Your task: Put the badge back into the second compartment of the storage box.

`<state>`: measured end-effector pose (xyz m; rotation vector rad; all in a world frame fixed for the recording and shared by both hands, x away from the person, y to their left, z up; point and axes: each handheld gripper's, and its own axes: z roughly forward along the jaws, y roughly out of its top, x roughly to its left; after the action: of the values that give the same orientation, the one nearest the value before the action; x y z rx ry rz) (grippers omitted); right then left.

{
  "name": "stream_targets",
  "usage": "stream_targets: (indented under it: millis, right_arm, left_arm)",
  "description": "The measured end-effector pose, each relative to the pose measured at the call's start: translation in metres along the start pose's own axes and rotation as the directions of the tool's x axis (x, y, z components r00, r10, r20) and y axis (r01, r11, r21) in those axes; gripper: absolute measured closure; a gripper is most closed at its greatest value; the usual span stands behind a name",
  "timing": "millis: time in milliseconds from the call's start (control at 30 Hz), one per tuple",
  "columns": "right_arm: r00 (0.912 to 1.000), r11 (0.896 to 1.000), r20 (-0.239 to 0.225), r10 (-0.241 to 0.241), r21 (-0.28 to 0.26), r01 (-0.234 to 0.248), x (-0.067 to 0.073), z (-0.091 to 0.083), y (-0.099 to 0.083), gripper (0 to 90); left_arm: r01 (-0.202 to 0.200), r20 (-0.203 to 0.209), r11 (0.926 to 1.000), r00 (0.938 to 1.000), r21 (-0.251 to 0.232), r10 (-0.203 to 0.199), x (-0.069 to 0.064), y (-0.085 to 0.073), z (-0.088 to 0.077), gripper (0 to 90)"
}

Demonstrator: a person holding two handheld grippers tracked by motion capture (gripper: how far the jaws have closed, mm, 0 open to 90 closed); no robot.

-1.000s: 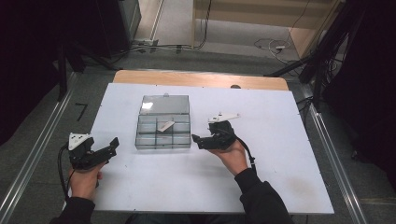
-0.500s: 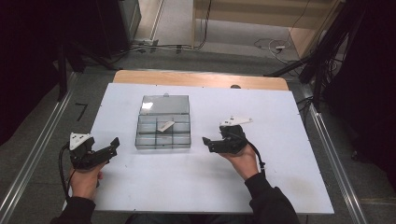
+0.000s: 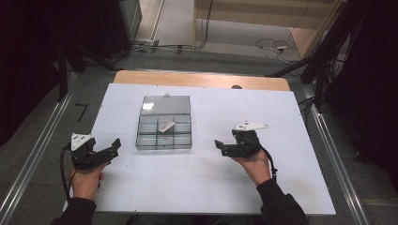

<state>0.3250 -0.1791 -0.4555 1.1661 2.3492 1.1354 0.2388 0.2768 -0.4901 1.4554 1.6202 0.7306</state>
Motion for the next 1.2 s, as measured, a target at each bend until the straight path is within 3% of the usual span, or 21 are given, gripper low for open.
stream_targets:
  millis: [433,1200]
  right_arm:
    - [0.9997,1.0,0.026,0.006,0.006,-0.006,-0.012,-0.007,-0.013,16.5]
    - [0.9961,0.998,0.068,0.056,0.007,-0.056,-0.034,-0.023,-0.036,16.4]
  left_arm:
    - [-0.001,-0.002,1.0,1.0,0.001,0.001,0.0,0.0,0.0,7.5]
    - [-0.008,-0.002,1.0,1.0,0.004,0.008,-0.002,0.0,0.001,7.5]
